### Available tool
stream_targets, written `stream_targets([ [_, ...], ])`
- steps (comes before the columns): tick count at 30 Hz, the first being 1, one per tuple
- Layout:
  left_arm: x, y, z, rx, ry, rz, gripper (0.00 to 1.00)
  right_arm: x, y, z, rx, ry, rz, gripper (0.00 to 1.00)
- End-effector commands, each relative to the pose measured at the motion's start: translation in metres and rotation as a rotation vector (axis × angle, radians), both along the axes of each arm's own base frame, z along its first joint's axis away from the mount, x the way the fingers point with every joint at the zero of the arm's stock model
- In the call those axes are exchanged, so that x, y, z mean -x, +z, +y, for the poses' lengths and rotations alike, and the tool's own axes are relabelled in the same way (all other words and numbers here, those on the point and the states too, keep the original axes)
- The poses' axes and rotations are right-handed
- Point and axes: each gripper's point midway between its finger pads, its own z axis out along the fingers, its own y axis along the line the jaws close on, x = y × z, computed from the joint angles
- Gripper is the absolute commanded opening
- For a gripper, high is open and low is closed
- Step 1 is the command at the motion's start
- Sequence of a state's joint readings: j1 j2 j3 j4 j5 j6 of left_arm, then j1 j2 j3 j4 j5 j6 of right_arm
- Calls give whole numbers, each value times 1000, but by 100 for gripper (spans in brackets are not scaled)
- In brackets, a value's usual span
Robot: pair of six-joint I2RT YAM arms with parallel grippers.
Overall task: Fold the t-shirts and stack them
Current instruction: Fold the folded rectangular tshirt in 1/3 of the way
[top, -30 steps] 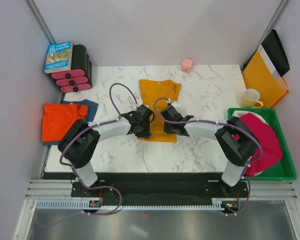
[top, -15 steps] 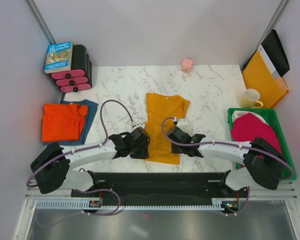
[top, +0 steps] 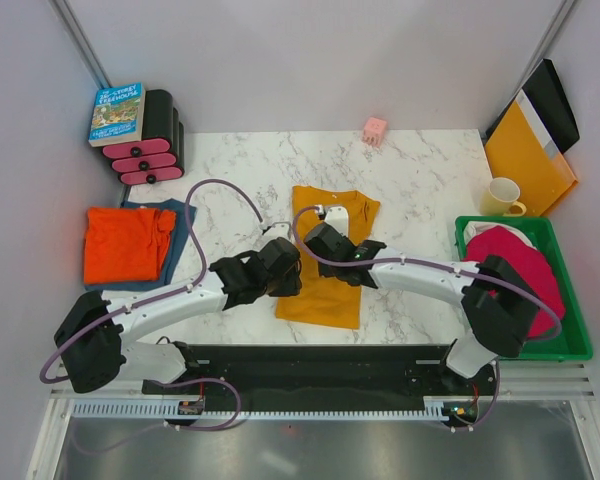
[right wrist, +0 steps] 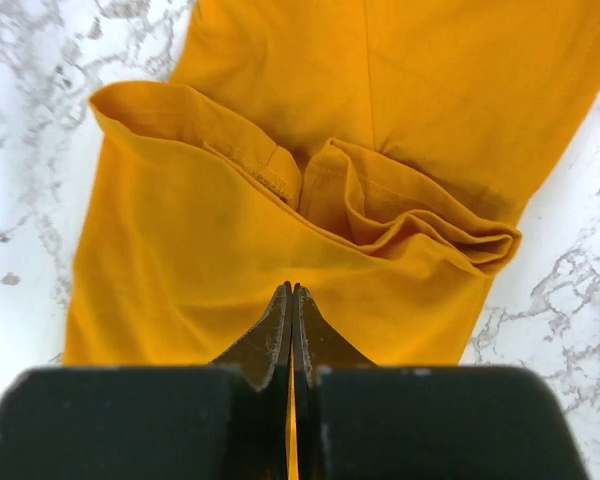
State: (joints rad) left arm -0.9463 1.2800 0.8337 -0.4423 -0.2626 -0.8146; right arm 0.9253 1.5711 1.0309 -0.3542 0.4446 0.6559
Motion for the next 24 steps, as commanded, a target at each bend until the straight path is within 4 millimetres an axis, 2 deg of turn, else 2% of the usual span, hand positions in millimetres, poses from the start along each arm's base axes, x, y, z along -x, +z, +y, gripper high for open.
stream_targets([
  [1, -7, 10, 5, -6, 20, -48, 37, -10, 0, 14, 9, 19, -6, 0],
  [4, -3, 7, 10, -6, 27, -44, 36, -17, -4, 18, 24, 12, -6, 0],
  [7, -2, 3, 13, -18, 25, -42, 37, -30, -15, 13, 56, -25, -6, 0],
  [10, 1, -4, 13, -31, 14, -23, 37, -54, -36, -4, 89, -92, 13, 0],
  [11, 1, -5, 12, -33, 9, -17, 37, -59, -38, -2, 82, -93, 25, 0],
  [13, 4, -8, 10, -35, -3, -3, 37, -67, -54, -6, 114, -93, 48, 0],
  [15, 5, -10, 10, -37, -9, 3, 37, -72, -60, -5, 137, -89, 49, 0],
  [16, 6, -12, 10, -42, -12, 8, 37, -70, -71, -5, 158, -78, 69, 0],
  [18, 5, -12, 11, -45, -17, 5, 38, -73, -74, -2, 169, -60, 70, 0],
  [20, 5, -11, 12, -50, -25, -5, 45, -78, -60, -1, 148, -64, 31, 0],
  [21, 4, -9, 14, -52, -21, -13, 49, -84, -46, 1, 118, -79, -18, 0],
  [22, 4, -7, 14, -49, -22, -21, 58, -85, -17, 0, 67, -84, -71, 1],
  [23, 3, 1, 15, -32, -20, -46, 64, -86, 1, 0, 38, -90, -105, 13],
  [24, 1, 5, 17, -29, -10, -63, 71, -86, 18, -3, 25, -101, -132, 20],
])
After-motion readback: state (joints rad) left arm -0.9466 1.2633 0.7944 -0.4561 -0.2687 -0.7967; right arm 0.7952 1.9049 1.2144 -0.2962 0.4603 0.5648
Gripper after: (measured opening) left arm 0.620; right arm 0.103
